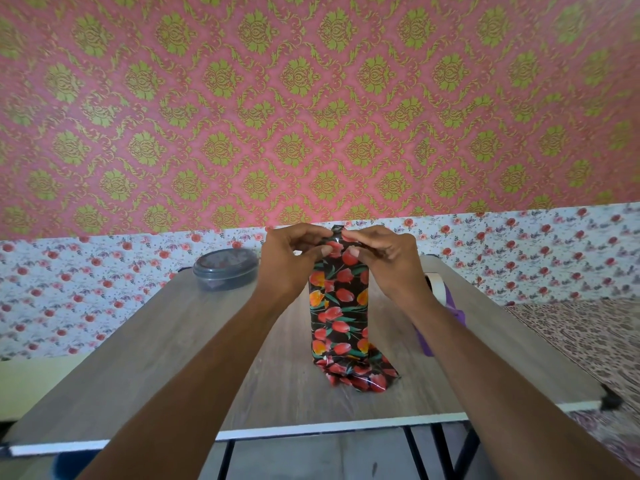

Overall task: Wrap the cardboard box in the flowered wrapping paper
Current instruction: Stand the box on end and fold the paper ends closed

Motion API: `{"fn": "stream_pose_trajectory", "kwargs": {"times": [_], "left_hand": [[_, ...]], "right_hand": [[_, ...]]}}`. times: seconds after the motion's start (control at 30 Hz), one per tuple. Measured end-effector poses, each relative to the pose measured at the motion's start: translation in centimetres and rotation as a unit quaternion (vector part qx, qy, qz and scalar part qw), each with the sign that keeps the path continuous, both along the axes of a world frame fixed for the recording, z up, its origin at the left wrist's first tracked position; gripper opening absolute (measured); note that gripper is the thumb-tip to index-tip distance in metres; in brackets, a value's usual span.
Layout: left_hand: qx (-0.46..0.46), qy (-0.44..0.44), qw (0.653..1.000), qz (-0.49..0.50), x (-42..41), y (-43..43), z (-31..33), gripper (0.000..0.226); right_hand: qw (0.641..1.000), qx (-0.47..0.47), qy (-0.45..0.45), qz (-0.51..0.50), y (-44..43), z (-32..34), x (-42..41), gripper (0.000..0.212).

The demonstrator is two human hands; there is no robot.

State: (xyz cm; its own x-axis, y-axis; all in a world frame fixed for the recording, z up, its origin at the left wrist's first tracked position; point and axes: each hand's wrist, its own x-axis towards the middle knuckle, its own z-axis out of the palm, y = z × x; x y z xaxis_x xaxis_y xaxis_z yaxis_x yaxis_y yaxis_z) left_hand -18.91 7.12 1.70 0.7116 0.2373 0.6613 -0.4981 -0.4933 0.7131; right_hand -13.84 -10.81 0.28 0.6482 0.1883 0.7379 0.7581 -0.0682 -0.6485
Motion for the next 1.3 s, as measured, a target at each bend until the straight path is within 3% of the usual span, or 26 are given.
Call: {"fn": "stream_pose_trajectory", "kwargs": {"times": [0.3,0.7,0.87,1.07,1.2,1.3], "left_hand": [[0.002,-0.010,1.000,0.027,-0.1,0.1,-0.3,0.021],[0.186,-0.075,0.973,0.112,0.1,-0.3,-0.5,0.012],[0.239,-0.009,0.957,0.167,0.7,-0.5,-0.5,0.013],[0.199,0.030,0.976,0.081,0.7,-0.4,0.4,0.003],[0.187,0.043,0.981,0.040,0.5,-0.1,0.9,0.033],[0.193,0.050,0.978,0.063,0.6,-0.3,1.3,0.014]], "right_hand": [[0.996,-0.028,-0.028,-0.075,0.2,0.7,-0.1,0.027],[0.985,-0.093,-0.084,-0.119,0.5,0.6,0.3,0.017],[0.982,-0.121,-0.094,-0.108,0.9,0.2,0.8,0.013],[0.988,-0.116,-0.041,-0.092,0.5,0.4,1.6,0.022],[0.982,-0.167,-0.028,-0.084,0.3,1.2,1.7,0.017],[0.985,-0.156,-0.012,-0.065,0.6,1.5,1.5,0.010]]}}
